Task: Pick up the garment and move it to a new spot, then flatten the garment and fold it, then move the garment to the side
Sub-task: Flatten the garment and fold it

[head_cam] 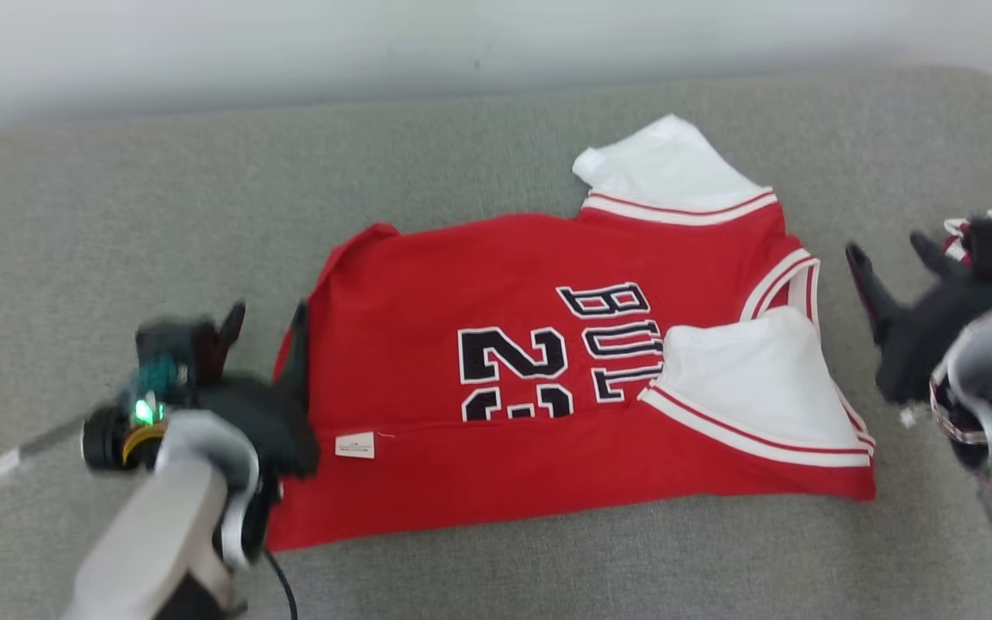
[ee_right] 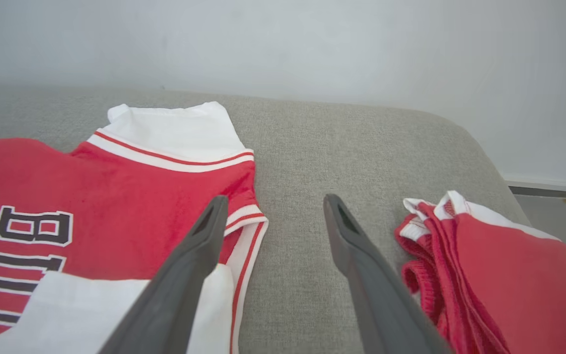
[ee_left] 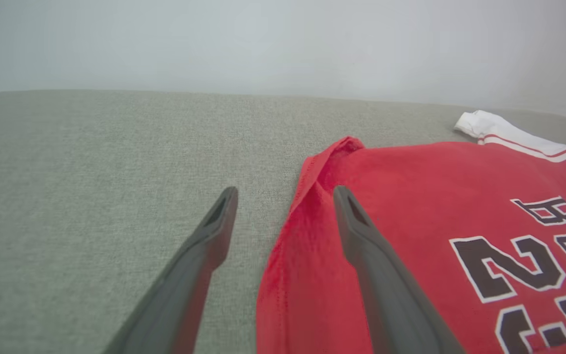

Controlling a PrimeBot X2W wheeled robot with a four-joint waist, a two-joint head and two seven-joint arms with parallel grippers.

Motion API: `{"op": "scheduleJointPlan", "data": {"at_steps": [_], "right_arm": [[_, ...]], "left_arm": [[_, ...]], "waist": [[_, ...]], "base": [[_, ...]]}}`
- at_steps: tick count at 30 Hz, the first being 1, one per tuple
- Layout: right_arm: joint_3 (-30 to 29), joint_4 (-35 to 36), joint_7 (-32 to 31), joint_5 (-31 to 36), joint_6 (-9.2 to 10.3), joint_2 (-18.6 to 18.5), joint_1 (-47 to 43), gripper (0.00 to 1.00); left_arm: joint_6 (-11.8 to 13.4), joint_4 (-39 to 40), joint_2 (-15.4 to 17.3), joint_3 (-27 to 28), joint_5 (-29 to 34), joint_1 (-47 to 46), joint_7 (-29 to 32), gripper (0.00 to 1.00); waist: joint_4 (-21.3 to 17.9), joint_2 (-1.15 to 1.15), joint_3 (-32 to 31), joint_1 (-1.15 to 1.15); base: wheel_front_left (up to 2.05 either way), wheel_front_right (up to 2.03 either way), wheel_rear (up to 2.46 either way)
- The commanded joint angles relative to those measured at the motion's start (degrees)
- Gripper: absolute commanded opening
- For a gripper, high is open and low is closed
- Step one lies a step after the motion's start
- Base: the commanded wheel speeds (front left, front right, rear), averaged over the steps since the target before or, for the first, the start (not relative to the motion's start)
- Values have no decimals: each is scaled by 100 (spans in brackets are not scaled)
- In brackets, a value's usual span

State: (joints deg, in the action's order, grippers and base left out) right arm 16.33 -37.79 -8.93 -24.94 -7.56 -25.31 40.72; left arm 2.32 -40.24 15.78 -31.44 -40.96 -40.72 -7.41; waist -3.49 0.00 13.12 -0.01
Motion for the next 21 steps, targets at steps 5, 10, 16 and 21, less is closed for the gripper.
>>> {"op": "scheduleJointPlan", "data": {"at_steps": [5, 10, 16, 21], "right_arm": [[-874, 738, 131, 178, 16, 240, -1345, 100], [-1609, 1618, -157, 407, 16, 596, -2455, 100], [-2209, 2709, -733, 739, 16, 1178, -3476, 100], [-2419, 3056, -1060, 979, 16, 1510, -3809, 100]], "left_arm": [[473, 796, 189, 77, -44, 1242, -346, 100], [865, 1567, 289, -44, 7, 2131, -306, 100], [1160, 2176, 365, -127, -58, 2724, -99, 100], [1326, 2217, 363, -227, 18, 2769, 47, 100]], "waist": [[155, 0, -420, 1], [212, 0, -497, 1], [238, 0, -416, 1], [226, 0, -316, 1]], "base": [[0, 0, 0], [0, 0, 0], [0, 0, 0], [0, 0, 0]]}}
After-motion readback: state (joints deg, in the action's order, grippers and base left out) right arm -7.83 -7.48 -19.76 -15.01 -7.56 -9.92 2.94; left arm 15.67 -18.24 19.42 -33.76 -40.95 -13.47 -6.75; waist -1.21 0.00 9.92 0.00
